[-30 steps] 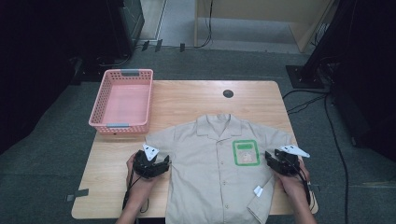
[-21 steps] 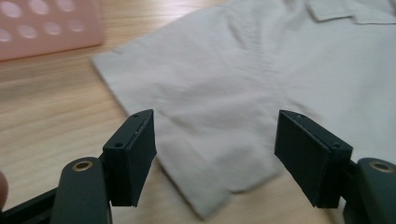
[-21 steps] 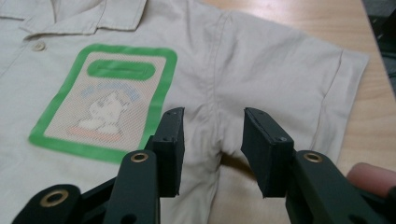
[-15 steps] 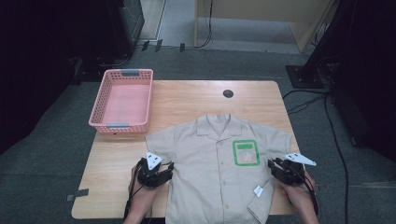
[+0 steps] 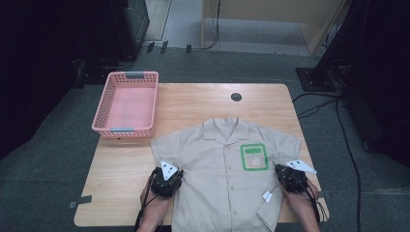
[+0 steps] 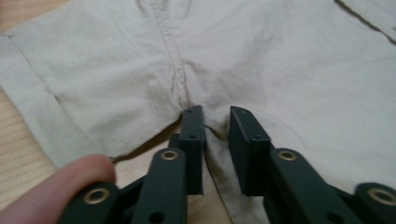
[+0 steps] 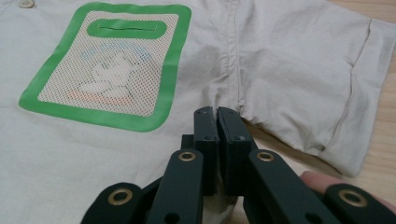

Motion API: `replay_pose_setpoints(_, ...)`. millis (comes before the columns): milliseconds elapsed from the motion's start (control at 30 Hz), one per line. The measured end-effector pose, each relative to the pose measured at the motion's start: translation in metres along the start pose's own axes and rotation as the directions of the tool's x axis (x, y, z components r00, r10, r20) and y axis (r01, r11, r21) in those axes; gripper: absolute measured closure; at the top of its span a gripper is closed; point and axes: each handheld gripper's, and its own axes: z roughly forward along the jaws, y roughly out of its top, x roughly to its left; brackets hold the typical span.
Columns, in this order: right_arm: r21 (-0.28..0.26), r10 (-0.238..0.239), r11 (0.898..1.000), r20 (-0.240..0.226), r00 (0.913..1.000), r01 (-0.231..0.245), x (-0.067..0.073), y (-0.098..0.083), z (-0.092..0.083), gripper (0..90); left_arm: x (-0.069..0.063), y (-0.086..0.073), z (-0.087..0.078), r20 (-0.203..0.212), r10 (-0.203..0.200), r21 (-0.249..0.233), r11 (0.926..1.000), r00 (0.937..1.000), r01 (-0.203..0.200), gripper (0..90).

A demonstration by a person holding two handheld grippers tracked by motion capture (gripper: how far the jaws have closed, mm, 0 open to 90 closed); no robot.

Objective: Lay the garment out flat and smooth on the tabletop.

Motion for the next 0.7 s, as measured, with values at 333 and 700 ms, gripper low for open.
replay_pose_setpoints(333, 0.000, 0.021, 1.000, 0.006, 0.9998, -0.021, -0.002, 0.019, 0.021, 89.6, 0.012, 0.023, 0.026, -0.032, 0.002, -0.005, 1.0000, 0.9995, -0.002, 88.4)
replay_pose_setpoints(700, 0.031, 0.054, 0.998, 0.019, 0.9984, -0.055, -0.007, 0.050, 0.051, 89.8, 0.031, 0.049, 0.056, -0.036, -0.016, -0.018, 0.9997, 0.9992, 0.016, 89.1)
